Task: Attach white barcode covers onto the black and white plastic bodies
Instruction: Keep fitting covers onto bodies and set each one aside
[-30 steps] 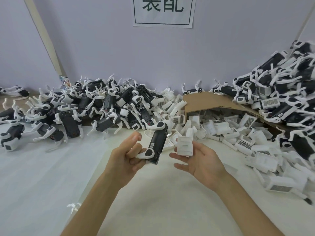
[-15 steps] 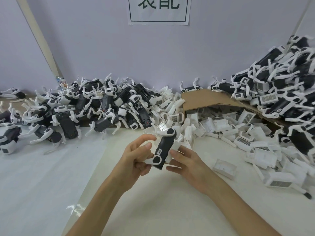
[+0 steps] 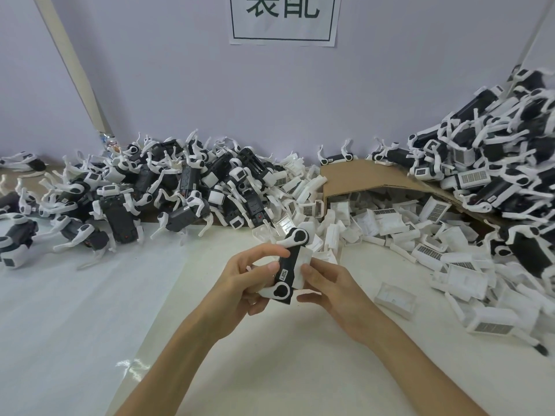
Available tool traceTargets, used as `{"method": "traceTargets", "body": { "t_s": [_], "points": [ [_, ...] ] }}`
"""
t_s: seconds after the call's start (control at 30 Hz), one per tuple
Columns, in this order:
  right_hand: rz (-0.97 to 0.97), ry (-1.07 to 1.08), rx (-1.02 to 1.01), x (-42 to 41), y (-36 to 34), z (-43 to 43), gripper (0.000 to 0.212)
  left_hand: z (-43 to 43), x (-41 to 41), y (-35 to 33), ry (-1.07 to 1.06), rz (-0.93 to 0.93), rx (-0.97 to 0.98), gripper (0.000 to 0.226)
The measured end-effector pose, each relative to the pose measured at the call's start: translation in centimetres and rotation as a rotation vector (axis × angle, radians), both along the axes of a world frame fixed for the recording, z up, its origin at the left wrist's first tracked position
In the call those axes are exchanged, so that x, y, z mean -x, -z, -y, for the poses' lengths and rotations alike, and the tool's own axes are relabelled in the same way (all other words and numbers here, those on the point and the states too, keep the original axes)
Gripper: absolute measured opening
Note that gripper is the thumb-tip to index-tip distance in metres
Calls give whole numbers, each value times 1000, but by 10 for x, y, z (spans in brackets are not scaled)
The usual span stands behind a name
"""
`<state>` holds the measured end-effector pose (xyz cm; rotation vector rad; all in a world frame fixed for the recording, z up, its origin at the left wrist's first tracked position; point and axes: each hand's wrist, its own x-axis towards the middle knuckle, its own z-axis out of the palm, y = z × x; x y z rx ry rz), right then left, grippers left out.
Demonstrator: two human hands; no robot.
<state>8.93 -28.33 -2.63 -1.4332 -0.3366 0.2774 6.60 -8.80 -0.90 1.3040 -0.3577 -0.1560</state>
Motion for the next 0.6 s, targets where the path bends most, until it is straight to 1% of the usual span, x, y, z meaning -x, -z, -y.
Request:
{"method": "traceTargets", "body": {
  "t_s": [0.03, 0.1, 0.2, 0.27, 0.37, 0.4, 0.47, 0.5, 0.57, 0.6],
  "points": [
    [8, -25, -17, 0, 0, 0, 42, 0, 0, 0, -10, -15, 22, 15],
    [21, -60, -57, 1, -1, 1, 38, -1, -1, -1, -18, -46, 76, 15],
    [28, -73, -78, 2, 0, -1, 44, -1, 1, -1, 6, -85, 164, 20],
    [4, -124, -98, 3, 3, -4, 47, -2, 1, 1, 44, -120, 245, 22],
    [-63, -231, -189, 7, 1, -6, 46, -4, 1, 5, 85, -209, 358, 40],
    [-75, -246, -214, 8, -1, -7, 44, -4, 1, 6, 83, -224, 360, 40],
    [-91, -210, -251, 7, -2, -8, 41, 0, -2, 7, 35, -207, 297, 29],
    [-92, -168, -264, 6, -2, -8, 41, 3, -3, 6, -32, -181, 229, 26],
    [-62, -90, -262, 3, -2, -7, 45, 9, -5, 7, -230, -102, 11, 28],
    [-40, -61, -250, 3, -2, -7, 47, 11, -6, 8, -316, -55, -116, 33]
  ]
}}
